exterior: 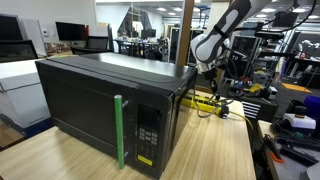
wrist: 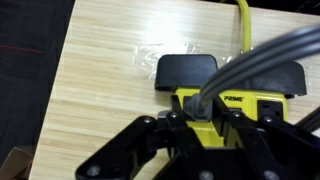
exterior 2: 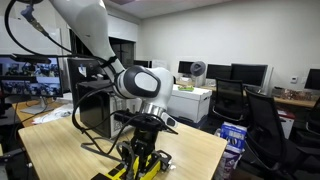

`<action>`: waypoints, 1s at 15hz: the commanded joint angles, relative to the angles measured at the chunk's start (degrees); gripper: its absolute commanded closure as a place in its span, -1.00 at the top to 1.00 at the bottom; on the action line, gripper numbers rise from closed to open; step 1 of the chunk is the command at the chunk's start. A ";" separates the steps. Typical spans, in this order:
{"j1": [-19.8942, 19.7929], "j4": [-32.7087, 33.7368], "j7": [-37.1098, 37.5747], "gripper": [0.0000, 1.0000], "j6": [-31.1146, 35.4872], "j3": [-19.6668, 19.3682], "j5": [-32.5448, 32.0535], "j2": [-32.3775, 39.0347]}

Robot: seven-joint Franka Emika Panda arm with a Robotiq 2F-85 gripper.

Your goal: Disconnect the microwave cable from the adaptor

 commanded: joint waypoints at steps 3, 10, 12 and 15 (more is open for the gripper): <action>0.75 0.59 2.04 -0.85 -0.65 1.04 0.75 0.48; -1.62 -0.37 -1.67 -0.86 -5.69 0.64 4.30 -6.76; -2.61 0.05 -3.97 -0.86 -7.85 0.80 6.69 -8.33; -2.65 2.11 -6.35 -0.86 -12.84 -0.07 7.55 -10.54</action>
